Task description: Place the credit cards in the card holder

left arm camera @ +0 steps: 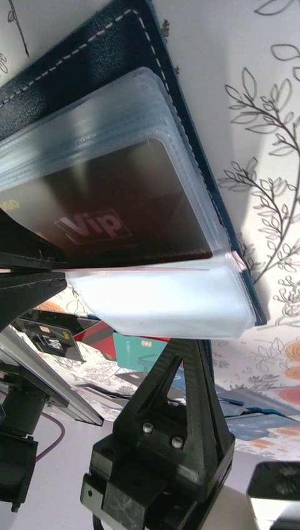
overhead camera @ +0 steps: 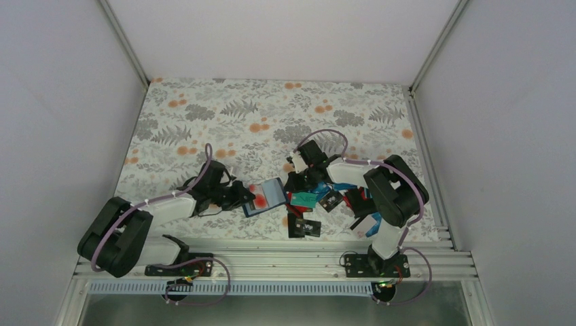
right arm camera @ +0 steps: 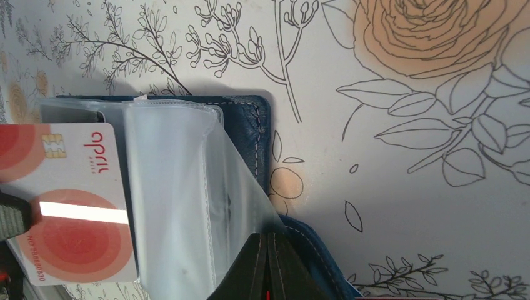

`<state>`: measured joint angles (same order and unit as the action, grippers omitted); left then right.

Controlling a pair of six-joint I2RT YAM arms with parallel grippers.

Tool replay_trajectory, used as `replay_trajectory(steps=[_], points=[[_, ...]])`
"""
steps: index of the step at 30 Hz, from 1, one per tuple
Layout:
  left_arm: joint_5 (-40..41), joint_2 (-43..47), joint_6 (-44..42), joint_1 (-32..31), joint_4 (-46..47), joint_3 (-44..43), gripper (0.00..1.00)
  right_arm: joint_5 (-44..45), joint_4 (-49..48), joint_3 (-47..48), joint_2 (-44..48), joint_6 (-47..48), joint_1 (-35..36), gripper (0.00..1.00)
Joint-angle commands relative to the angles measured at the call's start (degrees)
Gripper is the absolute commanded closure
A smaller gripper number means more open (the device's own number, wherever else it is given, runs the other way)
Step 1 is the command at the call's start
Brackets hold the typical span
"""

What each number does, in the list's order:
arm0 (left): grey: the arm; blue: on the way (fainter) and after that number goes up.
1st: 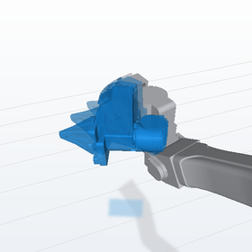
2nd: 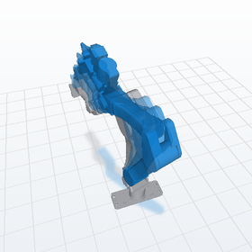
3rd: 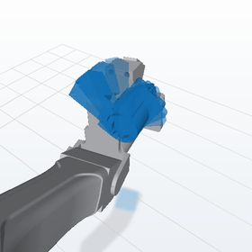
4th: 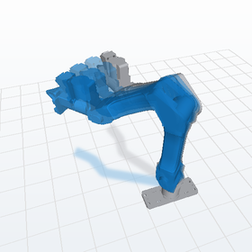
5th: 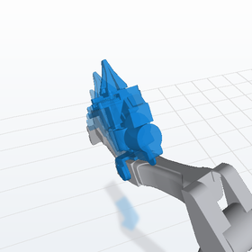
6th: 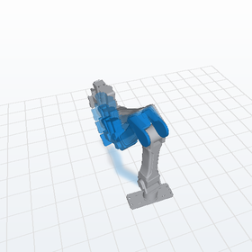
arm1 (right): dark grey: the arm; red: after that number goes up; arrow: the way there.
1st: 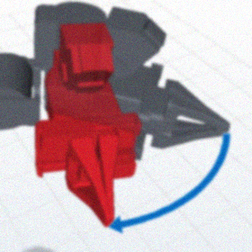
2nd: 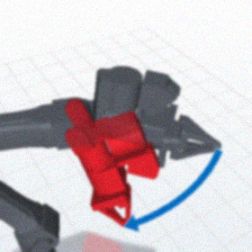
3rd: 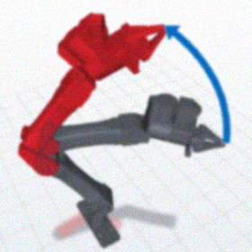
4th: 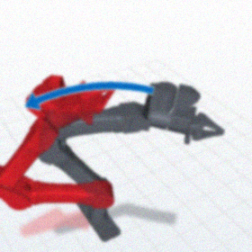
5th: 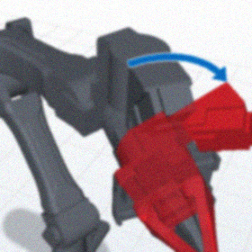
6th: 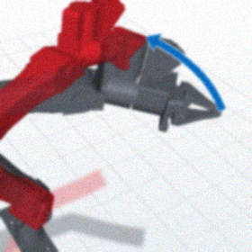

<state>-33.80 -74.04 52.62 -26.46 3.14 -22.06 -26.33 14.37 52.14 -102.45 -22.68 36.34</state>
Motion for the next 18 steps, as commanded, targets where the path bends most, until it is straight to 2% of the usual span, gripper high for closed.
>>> replay_trajectory(steps=[1,7,18], points=[[-1.7,-0.8,1.7,0.3,4.6,1.3,0.98,3.1,2.9,-2.6,-2.6,0.8,0.6,0.96],[-3.3,-1.2,2.9,0.3,7.6,1.8,0.98,3.0,2.7,-2.6,-3.0,0.8,0.6,0.96],[-2.4,-2.3,3.2,0.3,7.5,2.2,0.98,2.6,2.4,-2.7,-3.2,0.8,0.7,0.96]])
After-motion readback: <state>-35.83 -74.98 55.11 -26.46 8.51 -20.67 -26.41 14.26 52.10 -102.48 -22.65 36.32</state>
